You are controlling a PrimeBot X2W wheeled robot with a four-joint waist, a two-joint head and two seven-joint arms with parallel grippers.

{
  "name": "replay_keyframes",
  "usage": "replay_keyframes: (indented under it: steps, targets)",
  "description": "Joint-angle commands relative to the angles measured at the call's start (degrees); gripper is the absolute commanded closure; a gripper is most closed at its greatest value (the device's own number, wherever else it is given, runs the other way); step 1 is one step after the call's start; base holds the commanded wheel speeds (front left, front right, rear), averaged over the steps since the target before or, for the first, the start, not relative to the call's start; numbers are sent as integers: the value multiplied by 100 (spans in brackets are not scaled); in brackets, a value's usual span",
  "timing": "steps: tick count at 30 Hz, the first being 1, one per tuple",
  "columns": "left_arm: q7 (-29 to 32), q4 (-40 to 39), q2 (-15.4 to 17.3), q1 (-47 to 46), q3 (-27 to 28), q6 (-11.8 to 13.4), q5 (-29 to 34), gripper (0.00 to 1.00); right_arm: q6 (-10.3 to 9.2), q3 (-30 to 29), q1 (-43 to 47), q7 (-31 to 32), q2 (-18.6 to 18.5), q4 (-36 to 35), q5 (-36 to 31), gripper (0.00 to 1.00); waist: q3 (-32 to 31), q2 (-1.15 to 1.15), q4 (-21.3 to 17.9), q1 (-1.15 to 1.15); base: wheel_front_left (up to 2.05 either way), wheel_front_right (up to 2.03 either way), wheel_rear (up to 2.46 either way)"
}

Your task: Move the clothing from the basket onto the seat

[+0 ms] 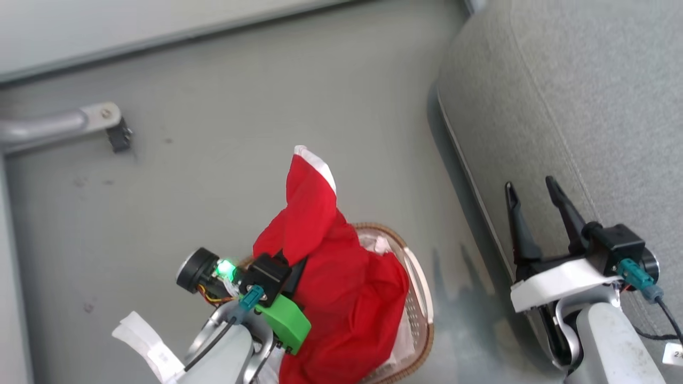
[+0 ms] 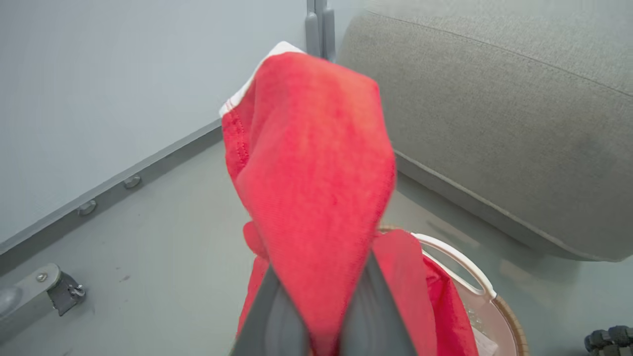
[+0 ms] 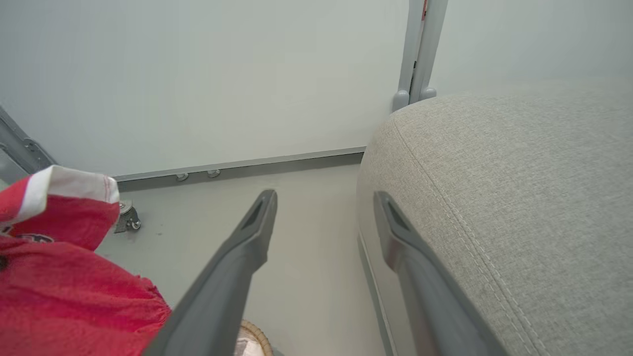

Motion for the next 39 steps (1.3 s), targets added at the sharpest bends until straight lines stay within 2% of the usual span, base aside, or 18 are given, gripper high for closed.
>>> replay_keyframes:
  steps: [1, 11, 21, 27, 39]
  targets:
    - [-5, -143, 106, 54, -21, -21, 20, 100, -6, 17, 172, -12, -26, 35, -36, 0, -1003, 0, 439, 0, 0, 0, 0]
    - [-6, -772, 741, -618, -314, -69, -80, 100, -6, 276, 496, -12, -24, 126, -86, 0, -1702, 0, 475, 0, 0, 0, 0]
    - [-6, -896, 1265, -1717, -685, -68, -458, 100, -6, 862, 527, -12, -24, 90, -3, 0, -2027, 0, 404, 0, 0, 0, 0]
    - [39, -957, 1380, -2314, -995, -69, -643, 100, -6, 1380, 317, -12, -25, 127, -180, 0, -2075, 0, 420, 0, 0, 0, 0]
    - [92, -946, 1225, -3131, -1647, -69, -931, 100, -6, 2263, -480, -12, -25, 465, -391, 0, -2141, 0, 572, 0, 0, 0, 0]
